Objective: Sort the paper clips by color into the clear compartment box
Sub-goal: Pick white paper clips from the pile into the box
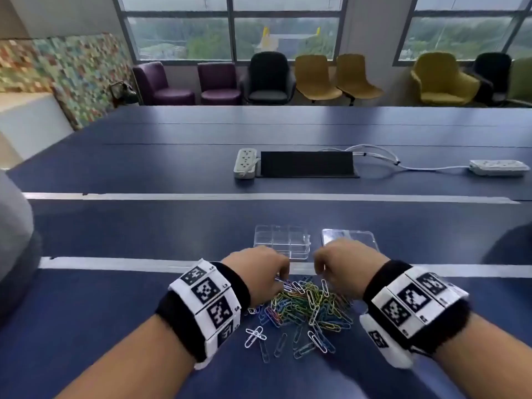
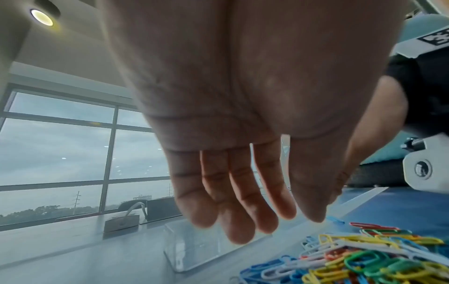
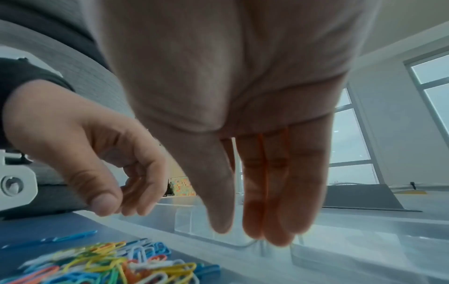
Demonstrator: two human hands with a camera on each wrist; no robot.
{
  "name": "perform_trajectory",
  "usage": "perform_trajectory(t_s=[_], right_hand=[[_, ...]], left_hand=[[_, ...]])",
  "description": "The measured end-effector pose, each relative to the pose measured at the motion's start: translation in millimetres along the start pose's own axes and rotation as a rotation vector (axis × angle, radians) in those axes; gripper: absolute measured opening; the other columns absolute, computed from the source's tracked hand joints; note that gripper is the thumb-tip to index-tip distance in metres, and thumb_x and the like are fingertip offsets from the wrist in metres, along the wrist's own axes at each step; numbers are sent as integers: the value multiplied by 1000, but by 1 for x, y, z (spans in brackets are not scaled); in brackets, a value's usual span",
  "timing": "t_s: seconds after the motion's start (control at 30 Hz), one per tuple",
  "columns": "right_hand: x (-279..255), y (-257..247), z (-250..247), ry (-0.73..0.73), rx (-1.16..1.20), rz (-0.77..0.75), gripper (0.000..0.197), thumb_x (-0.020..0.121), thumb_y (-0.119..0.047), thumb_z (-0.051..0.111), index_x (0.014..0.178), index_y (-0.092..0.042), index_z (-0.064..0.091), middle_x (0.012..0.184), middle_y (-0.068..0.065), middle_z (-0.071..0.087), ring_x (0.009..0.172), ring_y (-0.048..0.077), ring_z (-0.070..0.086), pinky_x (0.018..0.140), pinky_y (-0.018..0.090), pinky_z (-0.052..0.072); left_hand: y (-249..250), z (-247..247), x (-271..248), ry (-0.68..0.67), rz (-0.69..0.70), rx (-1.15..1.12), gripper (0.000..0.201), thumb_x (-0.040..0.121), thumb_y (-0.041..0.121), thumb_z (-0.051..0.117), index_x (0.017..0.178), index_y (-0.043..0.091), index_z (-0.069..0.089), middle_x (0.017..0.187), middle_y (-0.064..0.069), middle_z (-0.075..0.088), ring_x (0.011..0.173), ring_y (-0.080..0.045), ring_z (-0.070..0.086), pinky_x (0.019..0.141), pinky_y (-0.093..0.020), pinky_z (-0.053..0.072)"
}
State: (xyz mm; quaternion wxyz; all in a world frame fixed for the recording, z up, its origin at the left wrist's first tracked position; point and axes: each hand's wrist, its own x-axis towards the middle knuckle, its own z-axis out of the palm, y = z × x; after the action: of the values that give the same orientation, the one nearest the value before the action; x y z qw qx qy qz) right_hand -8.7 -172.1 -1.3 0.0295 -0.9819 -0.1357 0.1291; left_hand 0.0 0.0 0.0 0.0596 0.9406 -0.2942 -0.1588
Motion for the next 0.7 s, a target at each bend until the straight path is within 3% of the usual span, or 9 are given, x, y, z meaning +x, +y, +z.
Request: perform_trajectory(t_s=[0.1,0.17,0.23,0.33,0.5,0.6,0.7], right_hand=[[1,5,2,-84,5,87,25,80,-28,68,100,-13,70,103,8,69,95,26,65,87,38,55],[0,2,7,-145,-10,101,30,78,-29,71,103,-12,69,104,9,69,96,27,65,87,37,55],[2,1,9,-116,12,82,21,82,-16,65,102,-14,69,107,8,68,97,26,65,88,37,55],[5,5,7,-101,67,54,28,82,-3,54,100,-21,68,105,5,66,96,24,64,87,35,55],[7,10,1,-88,131,-9,33,83,-8,51,106,-26,65,91,-2,63,80,17,54,78,28,53],[9,7,-2,-80,179,-27,28,85,-14,50,103,-23,69,69,-16,47,75,13,45,65,22,41],[13,-2,-2,-28,223,-25,25,85,-19,49,95,-17,72,87,-3,68,81,16,57,76,23,49]], left_hand=[[4,1,10,13,10,13,21,89,30,56,107,23,62,113,0,60,105,-20,56,92,-39,50],[6,4,14,-15,4,26,23,88,30,58,109,23,64,113,-1,61,105,-20,57,92,-36,50],[6,4,18,-45,-4,48,24,86,27,61,109,21,66,112,-1,63,105,-20,58,90,-34,50],[4,3,19,-56,-15,48,17,86,20,61,100,19,70,107,-1,68,100,-20,62,88,-34,53],[-3,6,18,-69,-10,-6,16,85,16,55,90,17,70,97,0,69,84,-15,56,86,-33,54],[-6,5,18,-48,-4,-49,10,83,17,57,83,16,67,82,5,61,78,-10,52,75,-25,49],[-10,1,16,-20,-24,-86,14,80,19,63,69,22,55,66,13,49,72,-12,52,67,-25,47]])
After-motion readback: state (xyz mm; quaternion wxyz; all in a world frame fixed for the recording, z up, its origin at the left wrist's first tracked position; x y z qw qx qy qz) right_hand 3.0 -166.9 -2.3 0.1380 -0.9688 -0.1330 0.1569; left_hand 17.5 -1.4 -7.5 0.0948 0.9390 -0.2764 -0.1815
